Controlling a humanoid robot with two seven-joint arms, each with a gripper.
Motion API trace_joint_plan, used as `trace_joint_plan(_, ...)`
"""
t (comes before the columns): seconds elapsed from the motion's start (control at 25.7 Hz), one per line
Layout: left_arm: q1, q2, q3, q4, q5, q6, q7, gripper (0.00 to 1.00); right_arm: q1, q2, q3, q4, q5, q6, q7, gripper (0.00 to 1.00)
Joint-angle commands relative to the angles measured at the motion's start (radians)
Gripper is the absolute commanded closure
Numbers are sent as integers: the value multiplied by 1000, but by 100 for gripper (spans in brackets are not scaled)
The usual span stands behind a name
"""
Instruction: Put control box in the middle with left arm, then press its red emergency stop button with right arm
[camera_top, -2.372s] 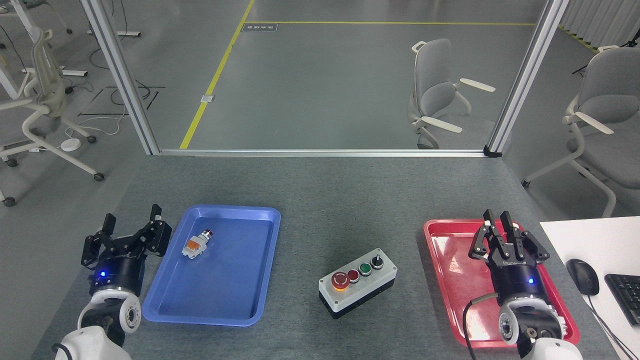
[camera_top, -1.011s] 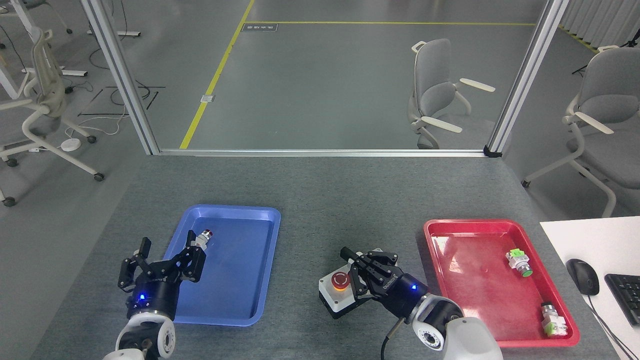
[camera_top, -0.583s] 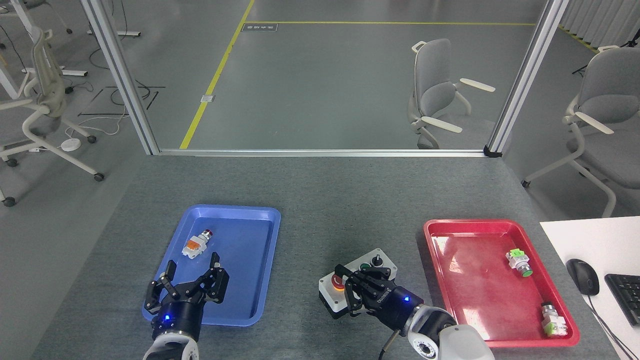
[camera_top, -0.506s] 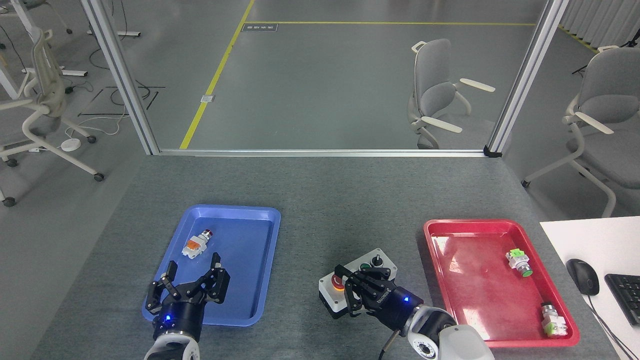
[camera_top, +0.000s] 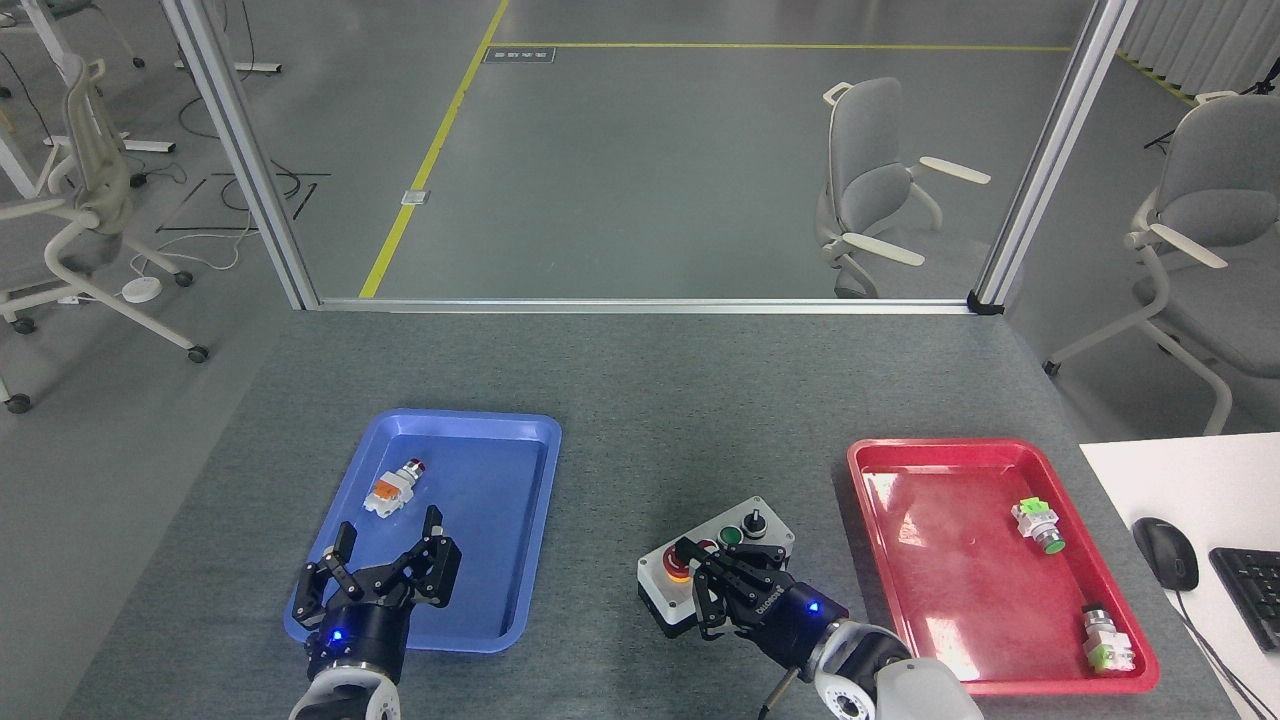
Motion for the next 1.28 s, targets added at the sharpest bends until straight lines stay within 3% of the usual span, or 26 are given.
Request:
trace_joint_plan(0.0, 0, 0, 0, 0, 0, 0, 0, 1, 0, 9, 5, 16, 2, 1, 0, 100)
trace_joint_plan(0.7, 0, 0, 0, 0, 0, 0, 0, 1, 5, 20, 18, 35, -12, 65, -14, 100)
trace_joint_plan(0.74, 0, 0, 0, 0, 0, 0, 0, 1, 0, 21, 13, 16, -14, 95, -15, 83)
trace_joint_plan(0.78, 0, 0, 0, 0, 0, 0, 0, 1, -4, 21, 12, -7, -23, 131, -15, 47)
trace_joint_plan(0.82, 0, 0, 0, 0, 0, 0, 0, 1, -9, 26, 4, -25, -32, 174, -20, 4)
trace_joint_plan(1.09, 0, 0, 0, 0, 0, 0, 0, 1, -20, 18, -191, -143, -49, 257, -201, 2)
trace_joint_plan(1.24, 0, 0, 0, 0, 0, 0, 0, 1, -21, 12, -324, -177, -55, 288, -210, 1)
